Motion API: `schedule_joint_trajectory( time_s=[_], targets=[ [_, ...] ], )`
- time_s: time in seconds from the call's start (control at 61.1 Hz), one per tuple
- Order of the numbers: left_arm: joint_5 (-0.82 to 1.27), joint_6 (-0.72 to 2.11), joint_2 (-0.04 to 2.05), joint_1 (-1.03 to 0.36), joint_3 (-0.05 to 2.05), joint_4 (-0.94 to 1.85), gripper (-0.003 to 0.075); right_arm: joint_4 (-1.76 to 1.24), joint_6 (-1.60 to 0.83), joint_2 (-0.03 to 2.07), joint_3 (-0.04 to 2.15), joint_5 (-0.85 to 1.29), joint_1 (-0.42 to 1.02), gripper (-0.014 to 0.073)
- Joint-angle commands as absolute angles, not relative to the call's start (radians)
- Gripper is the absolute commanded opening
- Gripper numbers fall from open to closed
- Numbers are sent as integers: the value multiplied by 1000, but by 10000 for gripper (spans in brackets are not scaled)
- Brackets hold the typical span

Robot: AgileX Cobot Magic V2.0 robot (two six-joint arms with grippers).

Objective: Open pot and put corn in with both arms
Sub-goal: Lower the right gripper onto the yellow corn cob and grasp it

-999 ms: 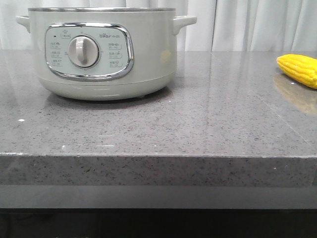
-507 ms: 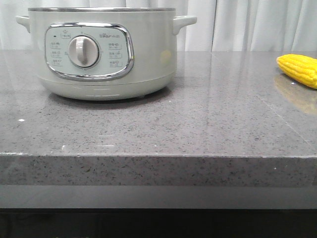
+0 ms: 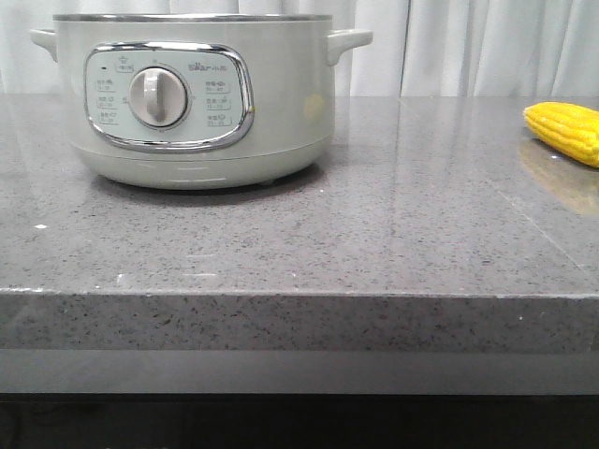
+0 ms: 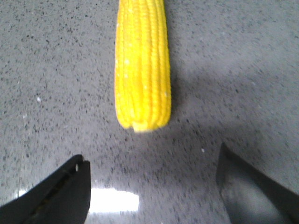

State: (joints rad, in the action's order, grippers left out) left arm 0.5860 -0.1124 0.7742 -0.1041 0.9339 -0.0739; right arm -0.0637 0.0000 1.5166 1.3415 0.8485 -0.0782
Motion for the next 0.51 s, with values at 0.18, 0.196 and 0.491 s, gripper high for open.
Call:
schedule_joint_trajectory(
  time_s=[0.18, 0.196, 0.491],
  targets=[
    [441, -124, 762, -96, 969, -78, 262, -108, -60, 1666, 1523, 829, -85, 572],
    [441, -124, 762, -96, 969, -78, 262, -108, -60, 1674, 1529, 829, -85, 572],
    [441, -124, 762, -96, 969, -76, 262, -108, -60, 1802, 1598, 822, -85, 572]
  ],
)
